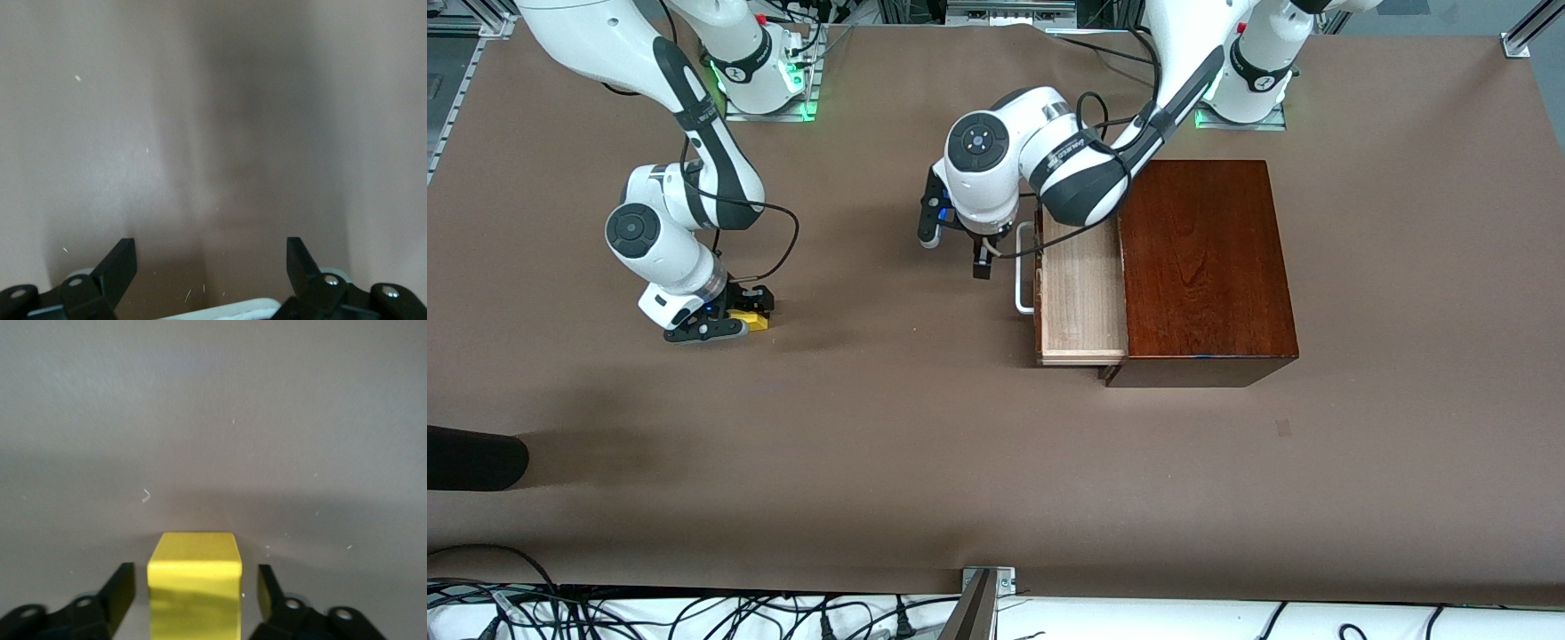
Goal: Open drawer, take yellow block, close drawer
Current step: 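Lower the cube onto the table with the right gripper and release it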
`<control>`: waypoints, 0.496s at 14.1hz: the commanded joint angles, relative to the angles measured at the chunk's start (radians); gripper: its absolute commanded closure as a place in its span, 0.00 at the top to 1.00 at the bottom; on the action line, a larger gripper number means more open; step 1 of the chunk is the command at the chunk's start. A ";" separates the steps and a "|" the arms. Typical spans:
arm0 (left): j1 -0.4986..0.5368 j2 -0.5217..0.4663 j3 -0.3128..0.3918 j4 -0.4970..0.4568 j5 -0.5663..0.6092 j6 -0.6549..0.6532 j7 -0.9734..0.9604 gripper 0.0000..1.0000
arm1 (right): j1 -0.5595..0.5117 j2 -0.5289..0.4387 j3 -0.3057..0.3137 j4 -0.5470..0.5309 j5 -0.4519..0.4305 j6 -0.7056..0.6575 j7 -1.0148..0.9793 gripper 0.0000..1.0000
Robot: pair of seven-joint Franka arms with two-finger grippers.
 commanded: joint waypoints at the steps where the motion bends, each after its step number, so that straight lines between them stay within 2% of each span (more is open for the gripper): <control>1: 0.028 -0.011 0.013 -0.012 0.044 -0.082 0.081 1.00 | -0.020 -0.105 0.024 0.021 -0.021 -0.097 -0.004 1.00; 4: 0.080 -0.018 0.013 -0.012 0.044 -0.154 0.079 1.00 | -0.020 -0.197 0.024 0.105 -0.024 -0.281 -0.012 1.00; 7: 0.114 -0.029 0.026 -0.011 0.044 -0.229 0.082 1.00 | -0.020 -0.256 0.022 0.272 -0.018 -0.551 -0.053 1.00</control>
